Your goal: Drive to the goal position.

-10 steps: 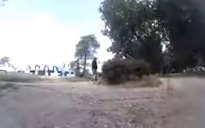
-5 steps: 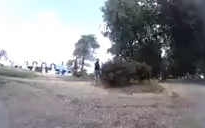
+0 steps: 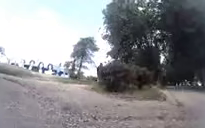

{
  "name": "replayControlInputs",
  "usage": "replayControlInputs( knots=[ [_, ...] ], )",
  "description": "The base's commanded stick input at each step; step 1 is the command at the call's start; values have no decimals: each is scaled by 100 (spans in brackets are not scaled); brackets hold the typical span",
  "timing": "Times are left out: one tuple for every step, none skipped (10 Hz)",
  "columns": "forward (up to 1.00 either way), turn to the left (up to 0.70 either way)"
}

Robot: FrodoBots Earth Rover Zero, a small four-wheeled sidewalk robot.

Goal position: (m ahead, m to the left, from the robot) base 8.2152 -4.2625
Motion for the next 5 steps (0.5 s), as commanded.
replayControlInputs(
  knots=[
    [85, 34],
    [85, 34],
    [85, 34],
    [85, 34],
    [85, 33]
  ],
)
